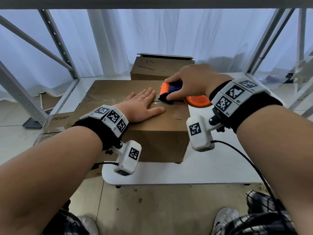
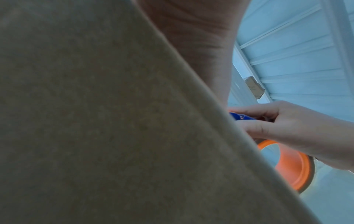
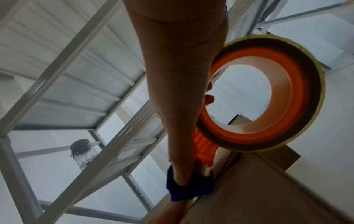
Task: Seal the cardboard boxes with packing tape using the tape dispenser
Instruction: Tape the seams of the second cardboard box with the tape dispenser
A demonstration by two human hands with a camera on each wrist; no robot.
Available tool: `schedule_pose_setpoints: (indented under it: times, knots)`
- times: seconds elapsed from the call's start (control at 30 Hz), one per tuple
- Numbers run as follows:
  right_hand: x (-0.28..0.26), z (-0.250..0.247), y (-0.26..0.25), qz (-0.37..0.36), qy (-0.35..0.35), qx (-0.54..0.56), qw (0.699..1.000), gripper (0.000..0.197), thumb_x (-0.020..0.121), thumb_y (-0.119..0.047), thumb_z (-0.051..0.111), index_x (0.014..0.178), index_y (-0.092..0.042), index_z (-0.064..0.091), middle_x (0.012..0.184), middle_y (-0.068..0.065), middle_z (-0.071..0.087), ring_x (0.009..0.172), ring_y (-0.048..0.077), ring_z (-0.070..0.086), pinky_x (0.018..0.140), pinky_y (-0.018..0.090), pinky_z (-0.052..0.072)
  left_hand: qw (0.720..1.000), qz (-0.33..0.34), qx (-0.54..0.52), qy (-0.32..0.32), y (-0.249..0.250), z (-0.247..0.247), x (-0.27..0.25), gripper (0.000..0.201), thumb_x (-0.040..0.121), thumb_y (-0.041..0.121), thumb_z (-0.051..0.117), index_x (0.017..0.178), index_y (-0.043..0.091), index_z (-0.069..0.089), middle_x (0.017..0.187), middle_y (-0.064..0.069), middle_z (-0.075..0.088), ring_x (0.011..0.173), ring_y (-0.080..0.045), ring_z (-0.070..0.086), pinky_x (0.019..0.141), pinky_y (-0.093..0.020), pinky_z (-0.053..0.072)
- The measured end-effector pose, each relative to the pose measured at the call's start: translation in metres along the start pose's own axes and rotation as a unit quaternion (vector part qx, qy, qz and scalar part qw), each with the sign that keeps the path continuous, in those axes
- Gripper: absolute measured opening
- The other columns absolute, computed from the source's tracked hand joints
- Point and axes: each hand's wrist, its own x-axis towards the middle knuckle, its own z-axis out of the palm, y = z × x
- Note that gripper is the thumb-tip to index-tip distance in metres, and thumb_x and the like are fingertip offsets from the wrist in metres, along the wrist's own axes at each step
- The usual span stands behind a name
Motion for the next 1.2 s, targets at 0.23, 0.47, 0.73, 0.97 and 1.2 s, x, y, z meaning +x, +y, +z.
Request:
schedule_pose_setpoints:
  times: [0.23, 0.47, 0.73, 0.97, 1.2]
  knots:
    - [-0.024, -0.003, 0.021, 0.019, 0.001, 0.001, 1.000, 0.066, 0.076, -0.074, 0.052, 0.136, -0.046, 0.045, 0.095, -0.013, 0.049, 0.092, 0.011, 0.045, 0.074, 0.031, 0.039, 1.000, -0.003, 0.007, -0.005, 0.001, -0.001, 0.000, 0.085, 0.087, 0.074, 0.020, 0.152, 0.026, -0.005, 0.159, 0.008, -0.010, 0.145, -0.006, -0.008, 0.119, -0.036, -0.005]
    - [-0.030, 0.007, 0.030, 0.035, 0.012, 0.031, 0.999, 0.063, 0.078, -0.072, 0.054, 0.135, -0.048, 0.045, 0.110, -0.010, 0.060, 0.093, 0.011, 0.048, 0.070, 0.030, 0.037, 1.000, -0.021, 0.002, 0.005, 0.001, -0.002, -0.003, 0.084, 0.088, 0.072, 0.021, 0.152, 0.024, -0.005, 0.159, 0.005, -0.011, 0.146, -0.009, -0.008, 0.118, -0.034, -0.006]
    - [-0.025, 0.026, 0.043, 0.049, 0.036, 0.102, 0.993, 0.067, 0.073, -0.075, 0.053, 0.133, -0.048, 0.048, 0.085, -0.021, 0.044, 0.088, 0.008, 0.046, 0.069, 0.030, 0.039, 0.992, -0.127, -0.008, 0.014, -0.043, -0.006, -0.020, 0.092, 0.086, 0.074, 0.021, 0.152, 0.015, -0.005, 0.159, -0.004, -0.012, 0.147, -0.017, -0.007, 0.117, -0.034, -0.003]
    - [-0.025, 0.031, 0.044, 0.051, 0.039, 0.100, 0.993, 0.067, 0.075, -0.074, 0.052, 0.135, -0.046, 0.046, 0.094, -0.015, 0.047, 0.089, 0.010, 0.045, 0.072, 0.031, 0.040, 0.989, -0.147, -0.003, 0.013, -0.034, -0.004, -0.013, 0.092, 0.088, 0.073, 0.018, 0.152, 0.012, -0.007, 0.159, -0.004, -0.011, 0.147, -0.015, -0.007, 0.118, -0.034, -0.004]
    - [-0.028, 0.040, 0.048, 0.060, 0.052, 0.132, 0.988, 0.066, 0.076, -0.073, 0.051, 0.136, -0.046, 0.045, 0.094, -0.011, 0.049, 0.090, 0.012, 0.048, 0.076, 0.033, 0.043, 0.993, -0.120, -0.002, 0.013, -0.025, -0.005, -0.014, 0.088, 0.089, 0.071, 0.017, 0.152, 0.013, -0.007, 0.159, -0.004, -0.012, 0.147, -0.014, -0.008, 0.118, -0.033, -0.006]
